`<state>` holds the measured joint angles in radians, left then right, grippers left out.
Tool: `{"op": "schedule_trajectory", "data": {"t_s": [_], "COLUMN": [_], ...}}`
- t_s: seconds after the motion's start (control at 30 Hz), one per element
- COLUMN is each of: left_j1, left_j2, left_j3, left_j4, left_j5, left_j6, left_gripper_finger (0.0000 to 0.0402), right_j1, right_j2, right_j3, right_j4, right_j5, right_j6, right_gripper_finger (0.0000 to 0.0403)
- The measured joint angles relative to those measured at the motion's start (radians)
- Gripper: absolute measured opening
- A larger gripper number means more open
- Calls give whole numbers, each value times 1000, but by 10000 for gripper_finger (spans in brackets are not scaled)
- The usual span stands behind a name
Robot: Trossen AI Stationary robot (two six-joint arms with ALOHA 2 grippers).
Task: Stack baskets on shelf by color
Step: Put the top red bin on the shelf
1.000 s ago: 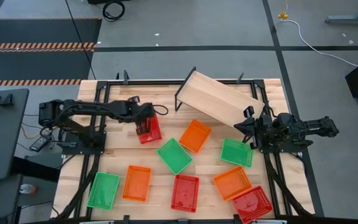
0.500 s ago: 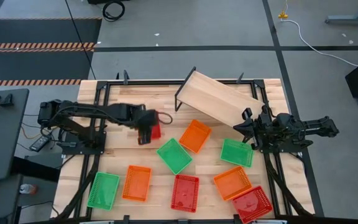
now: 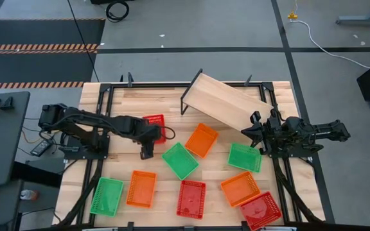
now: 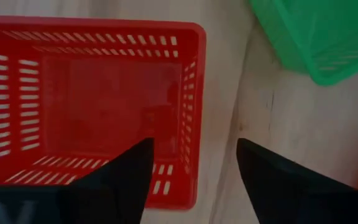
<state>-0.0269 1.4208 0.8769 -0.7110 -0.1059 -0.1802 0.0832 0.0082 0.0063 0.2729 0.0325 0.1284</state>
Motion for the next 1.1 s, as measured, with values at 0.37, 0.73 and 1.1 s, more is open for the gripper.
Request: {"op": "schedule_trajectory", "data": {"t_s": [0.37, 0.73, 1.1], "left_j1": [11, 5, 105], "left_j2": [74, 70, 69], "left_j3": [-113, 154, 516], "left_j4": [198, -151, -185], "left_j5": [-122, -307, -254], "left_j6": [59, 174, 685], "left_gripper_finger": [143, 9, 9], "right_j1": [0, 0, 0], "right_j2": [0, 0, 0], "right_j3": [0, 0, 0], "right_j4": [-1, -3, 4], "right_j5": [0, 0, 0], "right_j6": [0, 0, 36], "right_gripper_finger": [16, 16, 16]}}
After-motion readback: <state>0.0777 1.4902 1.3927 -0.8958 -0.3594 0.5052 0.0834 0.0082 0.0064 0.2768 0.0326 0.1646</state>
